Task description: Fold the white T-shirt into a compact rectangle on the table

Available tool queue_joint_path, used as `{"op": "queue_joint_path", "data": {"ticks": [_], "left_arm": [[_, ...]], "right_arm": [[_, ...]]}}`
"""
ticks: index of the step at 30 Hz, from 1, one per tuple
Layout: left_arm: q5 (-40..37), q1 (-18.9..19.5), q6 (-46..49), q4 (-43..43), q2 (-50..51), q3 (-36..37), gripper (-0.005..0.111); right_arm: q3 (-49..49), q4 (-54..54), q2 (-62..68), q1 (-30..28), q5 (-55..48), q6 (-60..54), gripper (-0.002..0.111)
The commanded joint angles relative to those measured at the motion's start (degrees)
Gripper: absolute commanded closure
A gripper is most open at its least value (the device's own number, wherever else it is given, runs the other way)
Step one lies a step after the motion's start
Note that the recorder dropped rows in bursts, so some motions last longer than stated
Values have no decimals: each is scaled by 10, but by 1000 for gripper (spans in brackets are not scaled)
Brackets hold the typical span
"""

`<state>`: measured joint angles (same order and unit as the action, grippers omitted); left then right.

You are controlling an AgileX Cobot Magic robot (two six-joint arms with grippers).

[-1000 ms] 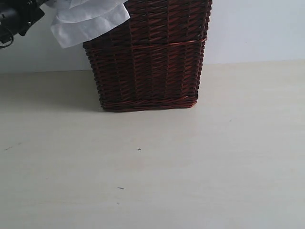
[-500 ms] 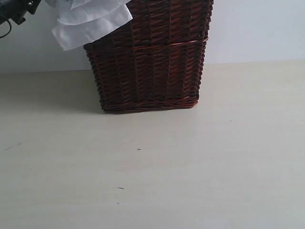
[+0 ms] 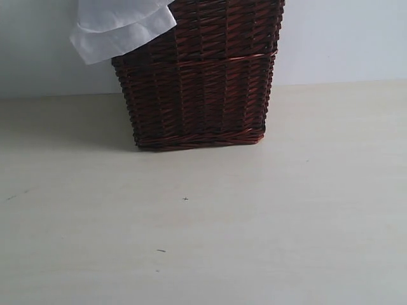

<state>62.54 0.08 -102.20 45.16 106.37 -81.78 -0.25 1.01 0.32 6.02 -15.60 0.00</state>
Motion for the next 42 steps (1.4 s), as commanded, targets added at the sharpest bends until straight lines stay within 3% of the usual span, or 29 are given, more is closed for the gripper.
{"op": "queue_joint_path", "data": {"ticks": [1,22,28,31,38,42], "left_arm": [[1,1,-45,-4,-4,-107,107],[-263,0,-157,-4,-4,-554,107],[-290,0,-172,23,-6,-661,107],[-303,0,-195,64,-11,-697,107],[-254,0,-195,298,-36,-704,107],[-323,0,-195,259,-60,-704,107]], "right_arm": [[3,4,-3,-1,3,0,108],[3,4,-3,-1,3,0,108],[3,4,-3,-1,3,0,108],[3,4,-3,-1,3,0,108],[3,4,-3,-1,3,0,108],[3,4,-3,-1,3,0,108]]}}
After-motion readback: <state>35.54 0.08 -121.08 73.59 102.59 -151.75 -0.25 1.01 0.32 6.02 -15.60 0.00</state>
